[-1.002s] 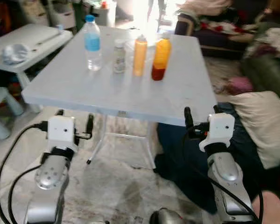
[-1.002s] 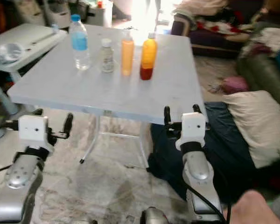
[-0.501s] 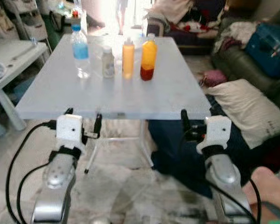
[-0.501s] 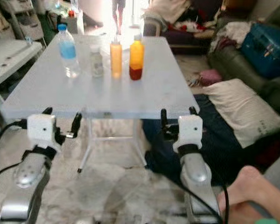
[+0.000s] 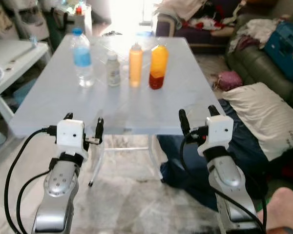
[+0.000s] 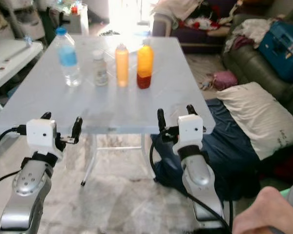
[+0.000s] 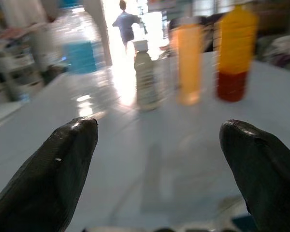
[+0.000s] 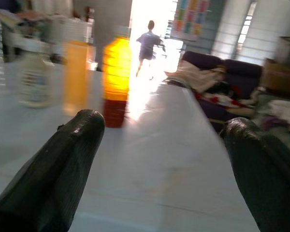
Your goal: Restocking fridge
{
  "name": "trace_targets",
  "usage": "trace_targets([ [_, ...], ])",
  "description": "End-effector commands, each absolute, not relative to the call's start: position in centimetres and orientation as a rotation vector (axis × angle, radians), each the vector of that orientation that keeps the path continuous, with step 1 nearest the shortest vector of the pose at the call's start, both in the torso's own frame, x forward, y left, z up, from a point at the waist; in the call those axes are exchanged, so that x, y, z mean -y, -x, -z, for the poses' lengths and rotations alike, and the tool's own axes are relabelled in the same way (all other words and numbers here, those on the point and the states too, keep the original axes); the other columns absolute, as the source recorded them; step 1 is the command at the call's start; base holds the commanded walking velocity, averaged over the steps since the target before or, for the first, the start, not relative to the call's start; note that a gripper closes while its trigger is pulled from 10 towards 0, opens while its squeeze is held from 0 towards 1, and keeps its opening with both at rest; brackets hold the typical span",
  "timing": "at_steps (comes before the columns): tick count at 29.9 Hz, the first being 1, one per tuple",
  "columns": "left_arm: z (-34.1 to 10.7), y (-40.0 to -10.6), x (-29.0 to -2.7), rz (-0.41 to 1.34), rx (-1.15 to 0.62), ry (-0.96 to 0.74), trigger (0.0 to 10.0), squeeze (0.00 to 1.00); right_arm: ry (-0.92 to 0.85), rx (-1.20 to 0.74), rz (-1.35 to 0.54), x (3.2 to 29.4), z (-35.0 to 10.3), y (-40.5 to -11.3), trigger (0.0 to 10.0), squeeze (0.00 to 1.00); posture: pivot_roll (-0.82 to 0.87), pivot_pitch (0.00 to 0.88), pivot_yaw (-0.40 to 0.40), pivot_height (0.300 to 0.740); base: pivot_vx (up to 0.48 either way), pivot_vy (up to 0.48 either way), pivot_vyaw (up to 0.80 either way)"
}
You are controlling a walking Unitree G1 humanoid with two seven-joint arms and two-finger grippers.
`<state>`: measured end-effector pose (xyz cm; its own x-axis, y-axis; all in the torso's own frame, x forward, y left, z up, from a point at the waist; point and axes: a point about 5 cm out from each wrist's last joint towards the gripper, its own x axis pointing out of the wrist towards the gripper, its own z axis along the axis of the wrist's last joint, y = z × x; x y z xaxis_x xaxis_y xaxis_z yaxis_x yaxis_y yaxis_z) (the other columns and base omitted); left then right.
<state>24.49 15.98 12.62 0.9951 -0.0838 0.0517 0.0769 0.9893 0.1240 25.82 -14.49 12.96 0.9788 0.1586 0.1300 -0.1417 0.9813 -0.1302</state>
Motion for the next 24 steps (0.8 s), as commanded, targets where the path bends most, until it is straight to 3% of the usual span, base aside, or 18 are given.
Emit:
trace_targets([
  [1, -12.6, -24.7, -15.6, 0.077, 0.05, -0.117, 10.0, 0.0, 0.14, 0.152, -0.156, 15.0, -13.2, -25.7, 10.0, 0.0, 0.1, 0.0, -0.042, 0.74, 0.472, 0.0, 0.0],
  [7, -12.5, -24.7, -16.0, 0.044, 0.043, -0.123, 10.0, 0.0, 0.149, 0.161, -0.216, 14.5, -13.4, -25.5, 10.0, 0.0, 0.1, 0.0, -0.047, 0.74, 0.466, 0.0, 0.0],
  [14, -12.6, -24.6, -16.2, 0.017, 0.051, -0.14, 10.0, 0.0, 0.144, 0.161, -0.205, 14.5, -13.4, -25.8, 10.0, 0.0, 0.11, 0.0, -0.05, 0.74, 0.408, 0.0, 0.77],
  [24, -12.5, -22.5, -17.7, 0.023, 0.07, -0.217, 10.0, 0.0, 0.151, 0.123, -0.143, 15.6, -12.7, -24.6, 10.0, 0.0, 0.1, 0.0, -0.042, 0.74, 0.0, 0.0, 0.0],
])
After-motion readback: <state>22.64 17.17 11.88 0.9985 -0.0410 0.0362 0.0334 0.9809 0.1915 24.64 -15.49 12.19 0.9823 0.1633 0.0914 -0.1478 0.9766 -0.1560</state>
